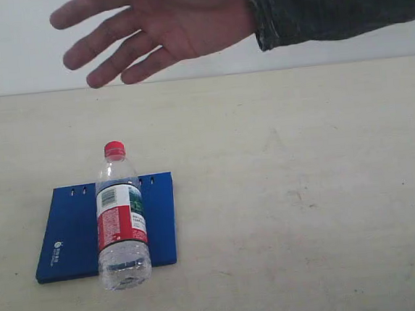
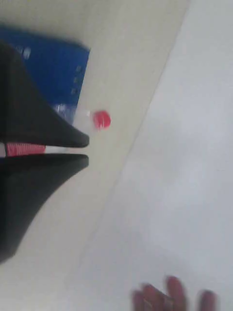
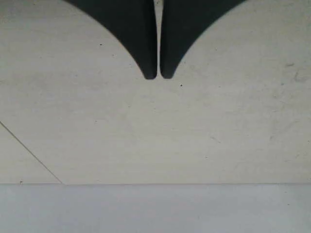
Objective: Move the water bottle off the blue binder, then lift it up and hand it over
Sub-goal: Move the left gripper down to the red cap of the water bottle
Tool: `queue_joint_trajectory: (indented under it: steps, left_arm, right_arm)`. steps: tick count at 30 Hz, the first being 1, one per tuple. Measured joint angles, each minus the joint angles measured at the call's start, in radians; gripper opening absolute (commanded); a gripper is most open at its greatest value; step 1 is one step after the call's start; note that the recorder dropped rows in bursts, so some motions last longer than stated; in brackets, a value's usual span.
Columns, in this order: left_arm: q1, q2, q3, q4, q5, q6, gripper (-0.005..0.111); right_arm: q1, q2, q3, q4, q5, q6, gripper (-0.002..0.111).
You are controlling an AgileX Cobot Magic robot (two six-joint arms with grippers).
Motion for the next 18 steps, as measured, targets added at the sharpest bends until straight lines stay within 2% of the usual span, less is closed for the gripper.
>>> queue_joint_trajectory:
  steps: [3, 6, 11, 14, 16, 18]
  left_arm:
    - [0.0, 0.0, 0.0, -0.243, -0.005, -0.012, 0.005]
    - [0.0, 0.0, 0.0, -0.326, -0.001, 0.013, 0.005]
    - [0.0, 0.0, 0.0, -0.335, 0.019, 0.126, 0.005]
    - [0.0, 0.0, -0.004, -0.335, -0.077, 0.168, 0.005]
    - [0.0, 0.002, -0.051, -0.315, -0.144, 0.2, 0.005]
    - [0.0, 0.047, -0.163, -0.242, -0.175, 0.256, 0.005]
  right_arm:
    - [0.0, 0.0, 0.0, 0.0, 0.0, 0.0, 0.0]
    - [0.0, 0.0, 0.0, 0.0, 0.0, 0.0, 0.0]
    - [0.0, 0.0, 0.0, 0.0, 0.0, 0.0, 0.0]
    - [0.0, 0.0, 0.0, 0.0, 0.0, 0.0, 0.0]
    - [0.0, 0.0, 0.0, 0.0, 0.0, 0.0, 0.0]
    - [0.0, 0.0, 0.0, 0.0, 0.0, 0.0, 0.0]
